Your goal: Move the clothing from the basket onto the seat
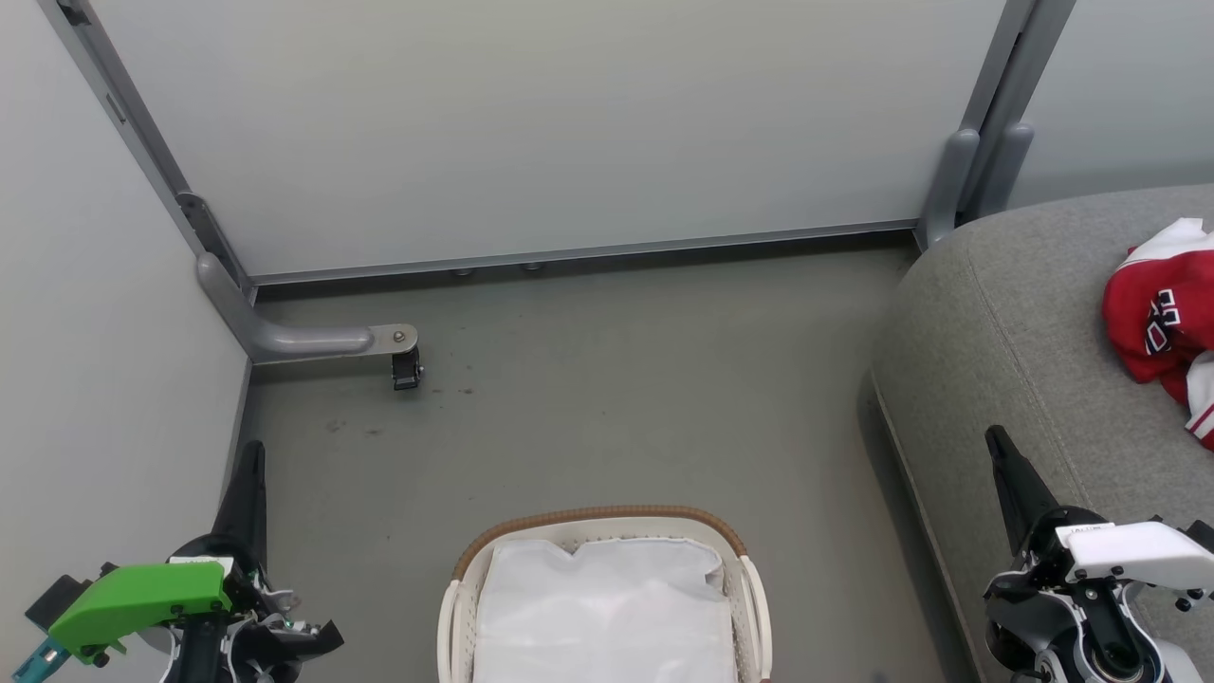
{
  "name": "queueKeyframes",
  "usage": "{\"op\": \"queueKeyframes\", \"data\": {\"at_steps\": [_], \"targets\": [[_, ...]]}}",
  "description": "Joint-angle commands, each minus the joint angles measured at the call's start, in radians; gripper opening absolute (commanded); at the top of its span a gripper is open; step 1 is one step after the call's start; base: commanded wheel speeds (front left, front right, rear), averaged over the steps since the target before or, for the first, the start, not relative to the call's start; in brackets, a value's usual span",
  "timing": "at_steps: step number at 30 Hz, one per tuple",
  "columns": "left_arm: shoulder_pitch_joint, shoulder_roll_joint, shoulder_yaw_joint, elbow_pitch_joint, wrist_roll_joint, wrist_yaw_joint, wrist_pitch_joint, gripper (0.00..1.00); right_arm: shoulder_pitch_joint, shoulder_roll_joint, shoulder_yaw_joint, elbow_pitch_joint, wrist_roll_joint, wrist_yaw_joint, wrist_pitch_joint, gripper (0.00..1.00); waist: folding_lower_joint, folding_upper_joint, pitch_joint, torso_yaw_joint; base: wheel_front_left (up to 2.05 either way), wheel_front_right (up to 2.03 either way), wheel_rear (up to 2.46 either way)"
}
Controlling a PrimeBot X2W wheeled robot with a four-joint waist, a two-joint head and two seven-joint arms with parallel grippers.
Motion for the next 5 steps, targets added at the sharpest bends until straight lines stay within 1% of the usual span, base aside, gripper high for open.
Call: {"op": "queueKeyframes", "data": {"at_steps": [1, 5], "targets": [[-0.011, -0.001, 0.002, -0.002, -0.003, -0.006, 0.004, 0.0, -0.01, -0.006, -0.002, -0.004, 0.003, 0.0, 0.003, 0.0, 0.0, 0.0, 0.0, 0.0, 0.0, 0.0, 0.0], [-0.011, -0.001, 0.002, -0.002, -0.004, -0.006, 0.004, 0.0, -0.009, -0.006, -0.002, -0.004, 0.003, 0.0, 0.003, 0.0, 0.0, 0.0, 0.0, 0.0, 0.0, 0.0, 0.0]]}}
